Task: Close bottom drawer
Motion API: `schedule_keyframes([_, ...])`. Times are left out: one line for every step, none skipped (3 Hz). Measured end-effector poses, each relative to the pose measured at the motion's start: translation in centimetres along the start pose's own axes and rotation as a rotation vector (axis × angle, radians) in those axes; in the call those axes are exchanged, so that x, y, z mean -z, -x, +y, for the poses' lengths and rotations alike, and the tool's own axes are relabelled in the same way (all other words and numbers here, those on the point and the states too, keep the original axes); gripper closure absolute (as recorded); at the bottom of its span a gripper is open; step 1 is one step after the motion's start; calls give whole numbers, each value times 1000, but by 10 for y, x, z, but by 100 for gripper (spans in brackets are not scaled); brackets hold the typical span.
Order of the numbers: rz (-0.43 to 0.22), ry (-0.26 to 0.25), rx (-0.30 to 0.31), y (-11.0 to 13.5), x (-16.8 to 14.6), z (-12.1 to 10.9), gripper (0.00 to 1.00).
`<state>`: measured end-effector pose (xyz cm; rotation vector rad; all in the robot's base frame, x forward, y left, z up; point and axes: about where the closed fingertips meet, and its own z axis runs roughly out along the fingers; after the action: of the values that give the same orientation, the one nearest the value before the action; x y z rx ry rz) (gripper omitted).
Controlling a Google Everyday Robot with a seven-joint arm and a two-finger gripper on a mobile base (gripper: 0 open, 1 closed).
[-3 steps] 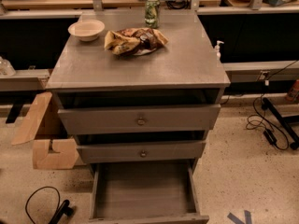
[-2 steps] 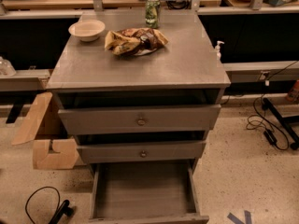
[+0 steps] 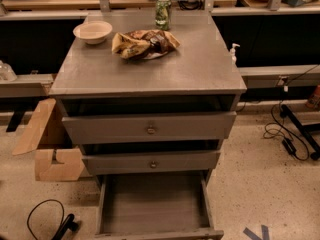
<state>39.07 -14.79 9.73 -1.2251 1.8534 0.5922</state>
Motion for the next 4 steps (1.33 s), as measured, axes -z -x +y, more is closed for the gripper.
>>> schedule_keyframes([-12,-3,11,4,-2,-5,100])
schedule_keyframes([-45,-16,34,20,-13,-25,100])
schedule_keyframes([-45,-16,34,20,-12,-23,100])
schedule_keyframes([-79,-23,58,39,-25,-44,100])
